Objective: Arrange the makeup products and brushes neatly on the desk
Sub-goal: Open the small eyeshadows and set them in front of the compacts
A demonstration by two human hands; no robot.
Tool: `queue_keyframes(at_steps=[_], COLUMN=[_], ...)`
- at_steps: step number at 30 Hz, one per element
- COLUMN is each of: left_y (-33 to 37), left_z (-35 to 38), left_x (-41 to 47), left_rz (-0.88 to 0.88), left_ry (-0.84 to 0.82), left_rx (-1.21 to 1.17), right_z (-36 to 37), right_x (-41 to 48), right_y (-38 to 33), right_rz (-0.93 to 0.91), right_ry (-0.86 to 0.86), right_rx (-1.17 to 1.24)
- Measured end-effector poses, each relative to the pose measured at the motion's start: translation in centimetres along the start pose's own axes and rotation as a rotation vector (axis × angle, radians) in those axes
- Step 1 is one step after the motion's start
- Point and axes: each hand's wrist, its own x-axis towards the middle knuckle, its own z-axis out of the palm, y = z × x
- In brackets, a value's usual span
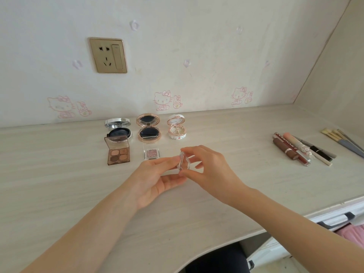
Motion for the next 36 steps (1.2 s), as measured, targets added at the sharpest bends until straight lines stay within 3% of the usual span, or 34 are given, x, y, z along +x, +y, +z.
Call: queue_keyframes(at_steps=[22, 31, 36], left_y=[-0.2, 0.1, 0.0], left_z=[1.0, 0.6, 0.7], left_x=[-0.5, -0.7, -0.5], left_rz=[0.048, 0.054, 0.082], left_ry=[-0.014, -0.065, -0.045], left_rx=[0.005, 0.059, 0.079], right_z=[-0.9, -1.8, -1.6], right_x=[-0.7, -1.0, -1.1], right_y=[-0.5, -0.9, -0.6], right_rz=[-0.086, -0.191, -0.199], right_ry=[0.118, 0.012, 0.048], right_rx=[-0.036, -0.02, -0.034])
